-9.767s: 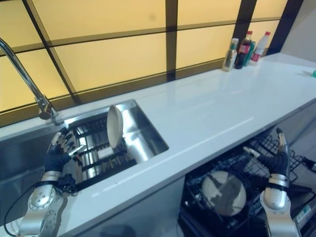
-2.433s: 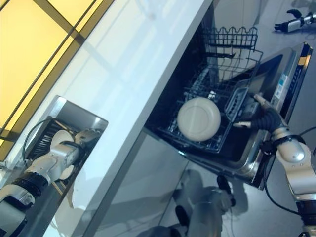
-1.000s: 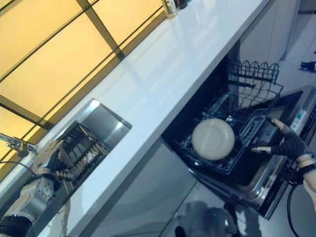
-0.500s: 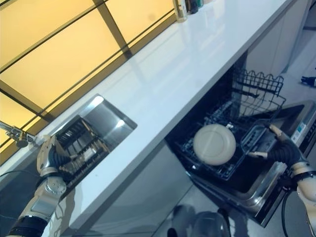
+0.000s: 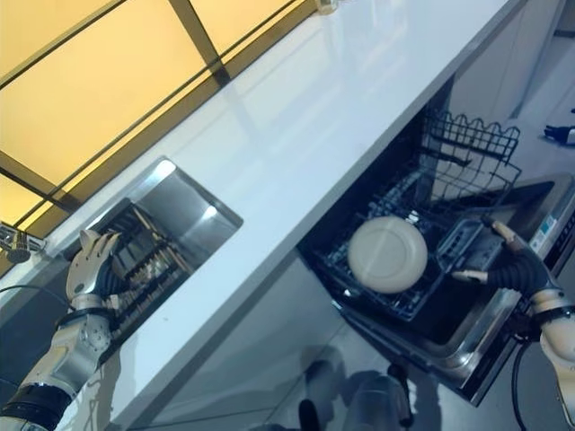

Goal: Pick up plates and place into dishwasher.

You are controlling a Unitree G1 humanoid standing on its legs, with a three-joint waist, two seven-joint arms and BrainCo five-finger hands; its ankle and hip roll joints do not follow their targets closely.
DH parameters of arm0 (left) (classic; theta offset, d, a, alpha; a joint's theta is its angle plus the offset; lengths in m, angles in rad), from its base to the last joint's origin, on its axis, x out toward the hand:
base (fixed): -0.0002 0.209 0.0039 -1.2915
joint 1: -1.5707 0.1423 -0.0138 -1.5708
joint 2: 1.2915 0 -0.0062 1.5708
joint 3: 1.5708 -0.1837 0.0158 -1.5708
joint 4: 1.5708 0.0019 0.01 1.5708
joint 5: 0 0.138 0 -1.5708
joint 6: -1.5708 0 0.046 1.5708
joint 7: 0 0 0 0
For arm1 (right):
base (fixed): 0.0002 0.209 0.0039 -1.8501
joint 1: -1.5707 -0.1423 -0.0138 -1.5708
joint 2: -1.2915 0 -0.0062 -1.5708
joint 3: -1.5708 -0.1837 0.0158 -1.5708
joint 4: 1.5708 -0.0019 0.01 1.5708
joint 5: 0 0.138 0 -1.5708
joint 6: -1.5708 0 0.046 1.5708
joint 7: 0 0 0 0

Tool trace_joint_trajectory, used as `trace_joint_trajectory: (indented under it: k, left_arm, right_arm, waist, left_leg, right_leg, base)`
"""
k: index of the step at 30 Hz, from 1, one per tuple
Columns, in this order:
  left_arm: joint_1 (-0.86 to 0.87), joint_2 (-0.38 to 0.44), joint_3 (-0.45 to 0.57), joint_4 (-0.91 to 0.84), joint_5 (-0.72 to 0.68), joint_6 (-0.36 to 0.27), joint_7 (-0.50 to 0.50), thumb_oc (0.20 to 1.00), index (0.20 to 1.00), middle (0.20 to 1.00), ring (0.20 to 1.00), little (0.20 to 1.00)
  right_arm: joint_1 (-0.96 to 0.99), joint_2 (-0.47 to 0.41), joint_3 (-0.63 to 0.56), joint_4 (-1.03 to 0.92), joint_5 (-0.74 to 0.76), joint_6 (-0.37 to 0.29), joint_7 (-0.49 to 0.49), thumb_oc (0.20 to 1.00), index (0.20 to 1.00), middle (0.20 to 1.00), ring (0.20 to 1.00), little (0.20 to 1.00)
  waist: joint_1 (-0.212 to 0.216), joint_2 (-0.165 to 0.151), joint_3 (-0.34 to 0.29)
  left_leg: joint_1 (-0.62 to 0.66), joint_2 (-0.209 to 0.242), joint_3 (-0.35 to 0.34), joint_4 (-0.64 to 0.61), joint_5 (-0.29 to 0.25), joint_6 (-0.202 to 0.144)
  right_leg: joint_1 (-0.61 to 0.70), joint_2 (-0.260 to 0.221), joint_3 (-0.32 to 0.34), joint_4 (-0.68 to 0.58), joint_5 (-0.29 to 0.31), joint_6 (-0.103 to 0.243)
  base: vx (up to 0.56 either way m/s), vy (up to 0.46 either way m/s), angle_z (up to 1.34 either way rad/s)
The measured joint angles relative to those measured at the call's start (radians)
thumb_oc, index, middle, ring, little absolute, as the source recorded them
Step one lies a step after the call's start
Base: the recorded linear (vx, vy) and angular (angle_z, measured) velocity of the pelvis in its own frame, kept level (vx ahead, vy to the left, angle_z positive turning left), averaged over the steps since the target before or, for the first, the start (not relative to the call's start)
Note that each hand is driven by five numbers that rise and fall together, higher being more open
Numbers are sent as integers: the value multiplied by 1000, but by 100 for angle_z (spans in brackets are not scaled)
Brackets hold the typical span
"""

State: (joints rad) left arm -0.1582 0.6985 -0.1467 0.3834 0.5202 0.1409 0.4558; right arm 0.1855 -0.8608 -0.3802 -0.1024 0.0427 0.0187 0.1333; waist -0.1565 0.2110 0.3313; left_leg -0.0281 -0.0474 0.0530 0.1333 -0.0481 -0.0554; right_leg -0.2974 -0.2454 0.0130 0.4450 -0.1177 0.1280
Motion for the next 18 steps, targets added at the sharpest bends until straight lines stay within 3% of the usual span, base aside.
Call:
trace_joint_trajectory:
  k: [10, 12, 17, 18]
  left_arm:
    - [-23, -13, -29, 42, 14, 4, 32, 1000, 1000, 1000, 1000, 1000]
    - [-34, -13, -52, 66, 37, 7, 24, 589, 589, 589, 589, 589]
    - [-83, 32, -113, 105, 167, 18, 2, 567, 567, 567, 567, 567]
    - [-99, 34, -116, 116, 178, 19, -6, 511, 511, 511, 511, 511]
  right_arm:
    - [-15, -17, 2, 0, 0, 3, -9, 1000, 1000, 1000, 1000, 1000]
    - [-32, -21, 4, 0, 0, 4, -10, 1000, 1000, 1000, 1000, 1000]
    - [-77, -52, 41, 9, 0, 6, -12, 1000, 1000, 1000, 1000, 1000]
    - [-87, -54, 44, 10, 0, 6, -12, 1000, 1000, 1000, 1000, 1000]
  waist:
    - [0, 3, 9]
    - [-3, 2, 19]
    - [-7, 5, 47]
    - [-9, 8, 52]
  left_leg:
    - [-3, -1, 0, 4, 0, 0]
    - [-6, -1, 0, 7, 0, 0]
    - [-44, -3, 1, 22, 0, -1]
    - [-51, -3, 1, 27, 0, -1]
  right_leg:
    - [-3, -1, 0, 5, -3, -5]
    - [-6, -1, 1, 8, -4, -7]
    - [-45, -3, 6, 22, 0, -9]
    - [-48, -3, 6, 24, -1, -10]
  base:
    - [3, 1, 0]
    - [0, 0, 0]
    - [-20, 28, 1]
    - [-15, 45, 0]
